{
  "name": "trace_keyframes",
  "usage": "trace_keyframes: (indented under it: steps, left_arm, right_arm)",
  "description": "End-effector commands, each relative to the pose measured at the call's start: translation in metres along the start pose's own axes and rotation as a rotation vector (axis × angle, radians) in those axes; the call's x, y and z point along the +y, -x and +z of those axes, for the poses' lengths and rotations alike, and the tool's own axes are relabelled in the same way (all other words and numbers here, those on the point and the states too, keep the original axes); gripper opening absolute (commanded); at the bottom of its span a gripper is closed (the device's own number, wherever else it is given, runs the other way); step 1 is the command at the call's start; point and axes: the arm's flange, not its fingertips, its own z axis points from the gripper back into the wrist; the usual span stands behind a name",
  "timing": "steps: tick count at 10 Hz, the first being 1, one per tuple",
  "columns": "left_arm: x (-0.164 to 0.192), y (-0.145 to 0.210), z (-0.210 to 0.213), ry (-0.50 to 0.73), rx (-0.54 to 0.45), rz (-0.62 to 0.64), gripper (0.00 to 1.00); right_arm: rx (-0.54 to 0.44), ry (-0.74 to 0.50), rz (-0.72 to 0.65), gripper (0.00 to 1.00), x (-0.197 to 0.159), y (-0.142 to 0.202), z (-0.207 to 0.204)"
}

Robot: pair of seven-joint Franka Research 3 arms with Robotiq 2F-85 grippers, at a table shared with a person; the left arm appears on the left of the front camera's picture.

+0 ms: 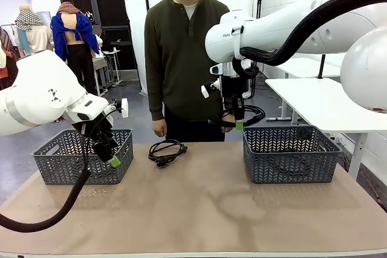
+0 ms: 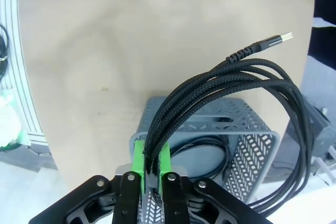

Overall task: Organize the cables according to human instructions.
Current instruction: Pick up a bundle of cables and place it in the basket indicated by the human.

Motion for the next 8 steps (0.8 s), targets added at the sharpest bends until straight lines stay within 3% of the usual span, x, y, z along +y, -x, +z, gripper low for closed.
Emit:
trace_keyframes:
  steps: [1, 5, 8]
  left_arm:
    - [0.0, -0.001, 0.003, 0.008, 0.006, -0.001, 1.0]
    - [0.0, -0.001, 0.003, 0.008, 0.006, -0.001, 1.0]
    - [0.0, -0.001, 0.003, 0.008, 0.006, -0.001, 1.0]
  right_arm:
    - [0.003, 0.002, 0.005, 0.0, -0.004, -0.002, 0.002]
    - [-0.001, 0.002, 0.003, 0.0, 0.0, -0.002, 0.001]
    - [-0.017, 0.054, 0.013, 0.0, 0.015, 0.034, 0.001]
